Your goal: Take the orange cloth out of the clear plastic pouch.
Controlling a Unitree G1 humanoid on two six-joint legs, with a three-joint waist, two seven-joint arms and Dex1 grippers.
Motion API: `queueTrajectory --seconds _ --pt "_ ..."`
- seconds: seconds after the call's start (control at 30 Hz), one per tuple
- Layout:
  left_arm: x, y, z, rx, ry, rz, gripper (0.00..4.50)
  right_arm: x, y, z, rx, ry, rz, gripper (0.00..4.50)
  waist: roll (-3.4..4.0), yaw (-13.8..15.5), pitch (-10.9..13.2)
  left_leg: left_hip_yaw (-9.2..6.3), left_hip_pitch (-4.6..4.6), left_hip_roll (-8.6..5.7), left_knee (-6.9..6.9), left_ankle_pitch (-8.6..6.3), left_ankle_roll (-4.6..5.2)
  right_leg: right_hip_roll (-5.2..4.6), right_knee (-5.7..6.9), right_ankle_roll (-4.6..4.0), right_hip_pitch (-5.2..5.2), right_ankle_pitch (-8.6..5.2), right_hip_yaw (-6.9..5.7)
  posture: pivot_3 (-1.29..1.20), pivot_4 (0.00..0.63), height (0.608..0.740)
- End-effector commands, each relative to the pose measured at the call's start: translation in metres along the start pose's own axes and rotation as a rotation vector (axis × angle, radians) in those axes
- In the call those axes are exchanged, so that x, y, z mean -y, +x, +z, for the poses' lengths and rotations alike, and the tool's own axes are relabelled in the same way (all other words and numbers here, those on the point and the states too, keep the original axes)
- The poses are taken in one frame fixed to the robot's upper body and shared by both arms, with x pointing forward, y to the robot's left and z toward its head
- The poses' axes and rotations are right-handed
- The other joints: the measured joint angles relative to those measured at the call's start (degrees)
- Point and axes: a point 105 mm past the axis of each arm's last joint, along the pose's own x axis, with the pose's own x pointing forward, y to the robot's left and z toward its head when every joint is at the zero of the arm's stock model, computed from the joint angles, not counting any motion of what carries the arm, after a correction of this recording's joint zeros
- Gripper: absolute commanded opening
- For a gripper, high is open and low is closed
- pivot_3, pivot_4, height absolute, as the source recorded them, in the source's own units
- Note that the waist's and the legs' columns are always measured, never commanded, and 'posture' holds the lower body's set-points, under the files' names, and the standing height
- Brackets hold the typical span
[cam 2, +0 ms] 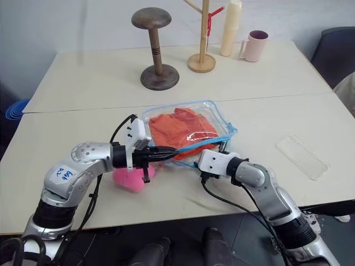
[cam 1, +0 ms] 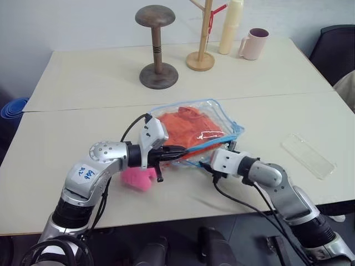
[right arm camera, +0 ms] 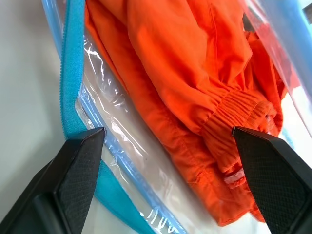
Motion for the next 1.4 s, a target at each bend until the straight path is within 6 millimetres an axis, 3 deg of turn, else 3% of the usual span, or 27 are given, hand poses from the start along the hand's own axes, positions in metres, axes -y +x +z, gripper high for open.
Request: queueTrajectory --seconds 0.03,0.17,0.37,0.8,0.97,1.07,1.2,1.4 --pt "0.003 -0.004 0.009 0.023 0.059 -0.008 0.00 0.005 -0.012 0.019 0.080 0.029 0.010 3.40 0.00 0.1 0.0 0.00 0.00 0.00 0.00 0.00 0.00 0.00 -0.01 0.00 0.00 0.00 0.00 0.00 0.150 0.740" --pt "0.003 -0.006 0.005 0.011 0.060 -0.002 0.00 0.012 -0.018 0.025 0.086 0.037 -0.007 2.05 0.00 0.1 0.0 0.00 0.00 -0.01 0.00 0.00 0.00 -0.01 -0.02 0.00 0.01 0.00 0.01 0.00 0.150 0.740" --pt "0.003 -0.004 0.007 0.021 0.064 -0.011 0.00 0.010 -0.018 0.013 0.018 -0.200 0.006 2.05 0.00 0.1 0.0 0.01 0.00 -0.02 0.00 0.00 0.00 -0.02 -0.02 0.00 0.01 0.00 0.00 0.00 0.150 0.740" --pt "0.004 0.000 0.020 0.058 0.080 -0.032 0.00 0.009 0.016 0.013 0.071 -0.607 -0.028 2.05 0.00 -0.1 0.0 0.07 0.00 -0.01 -0.01 0.00 0.00 0.02 0.00 0.00 -0.03 0.00 0.00 0.00 0.150 0.740" --pt "0.000 -0.001 0.021 0.058 0.082 -0.017 0.00 0.007 0.012 0.008 0.068 -0.593 0.001 2.05 0.00 -0.1 0.0 0.08 0.00 -0.02 -0.01 0.00 0.00 0.03 -0.01 0.00 -0.03 0.00 0.00 0.00 0.150 0.740" --pt "-0.002 -0.004 0.019 0.050 0.082 -0.009 0.00 0.013 0.003 0.005 0.046 -0.557 -0.010 2.59 0.00 -0.1 0.0 0.08 0.00 -0.01 -0.01 0.00 0.00 0.03 -0.01 0.00 -0.03 0.00 0.01 0.00 0.150 0.740" --pt "-0.003 -0.006 0.019 0.050 0.081 -0.003 0.00 0.010 -0.002 -0.003 0.019 -0.566 0.013 3.87 0.00 -0.1 0.0 0.08 0.00 -0.01 -0.01 0.00 0.00 0.03 0.00 0.00 -0.03 0.00 0.01 0.00 0.150 0.740" --pt "-0.002 -0.003 0.024 0.072 0.074 -0.014 0.00 0.006 0.012 -0.011 -0.010 -0.626 0.021 3.87 0.00 -0.1 0.0 0.10 0.01 0.00 0.00 0.00 0.00 0.04 0.00 0.00 -0.02 0.00 0.02 0.00 0.150 0.740"
